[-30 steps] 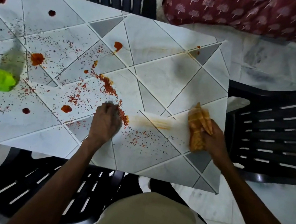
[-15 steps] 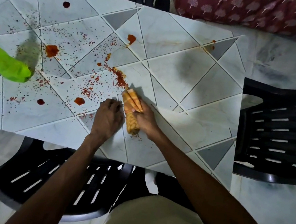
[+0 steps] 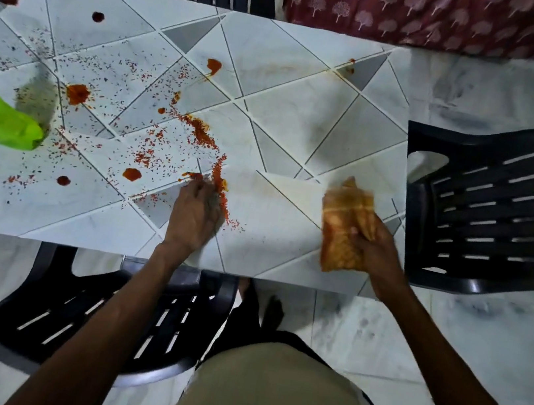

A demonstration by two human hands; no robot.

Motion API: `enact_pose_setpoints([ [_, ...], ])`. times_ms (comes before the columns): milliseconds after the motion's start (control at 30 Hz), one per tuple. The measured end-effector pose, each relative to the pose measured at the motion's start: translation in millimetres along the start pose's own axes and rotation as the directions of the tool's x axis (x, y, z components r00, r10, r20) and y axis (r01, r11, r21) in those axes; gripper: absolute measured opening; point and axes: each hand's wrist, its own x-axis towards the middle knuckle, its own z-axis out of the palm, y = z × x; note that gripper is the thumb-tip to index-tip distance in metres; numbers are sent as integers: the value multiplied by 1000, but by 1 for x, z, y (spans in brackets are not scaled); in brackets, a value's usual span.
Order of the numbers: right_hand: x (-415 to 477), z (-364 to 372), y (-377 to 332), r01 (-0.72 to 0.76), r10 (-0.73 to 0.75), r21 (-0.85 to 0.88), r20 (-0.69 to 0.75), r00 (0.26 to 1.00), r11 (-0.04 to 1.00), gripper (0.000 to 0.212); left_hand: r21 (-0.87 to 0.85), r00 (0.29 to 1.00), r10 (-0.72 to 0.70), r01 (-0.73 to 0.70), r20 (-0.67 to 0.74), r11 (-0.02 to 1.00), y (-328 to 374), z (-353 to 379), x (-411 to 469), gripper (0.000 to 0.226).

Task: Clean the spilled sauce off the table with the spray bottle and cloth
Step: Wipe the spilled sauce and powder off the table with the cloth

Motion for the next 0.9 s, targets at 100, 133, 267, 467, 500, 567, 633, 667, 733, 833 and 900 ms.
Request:
enact_pose_setpoints([
  [100,-16,-33,25,-37,40,24,-124,991,999,31,17,999,-50,50,-3,999,20,-1,-22,35],
  [133,-18,-36,34,-42,44,18,-149,988,999,32,-7,997,-76,76,-15,997,21,1,-26,35],
  [267,-22,-11,60,-86,90,30,-188,978,996,40,-9,994,-100,99,-51,995,9,6,-44,42],
  [467,-14,98,52,-37,50,86,-152,987,996,46,45,996,-12,17,-90,999,-11,-21,-62,54],
  [500,-14,122,47,-23,37,109,-134,990,994,48,78,996,-4,11,-87,997,-18,-27,-64,54],
  [567,-15,170,36,-9,22,115,-111,994,993,51,105,995,-21,31,-97,994,-39,-39,-66,54],
  [633,-11,217,23,-2,12,117,-87,996,993,53,106,993,-68,79,-98,991,-62,-51,-68,52],
  [667,-10,237,14,-5,17,130,-85,996,991,54,110,992,-83,94,-98,989,-72,-56,-67,49],
  [733,-6,279,-1,-8,20,150,-78,997,989,53,149,991,-56,73,-120,986,-93,-68,-66,47],
  [833,1,335,-21,-11,23,160,-74,997,987,46,169,986,43,-15,-163,986,-125,-85,-61,48],
  [900,8,369,-30,-23,30,130,-57,998,991,47,182,987,67,-39,-146,983,-151,-94,-54,51],
])
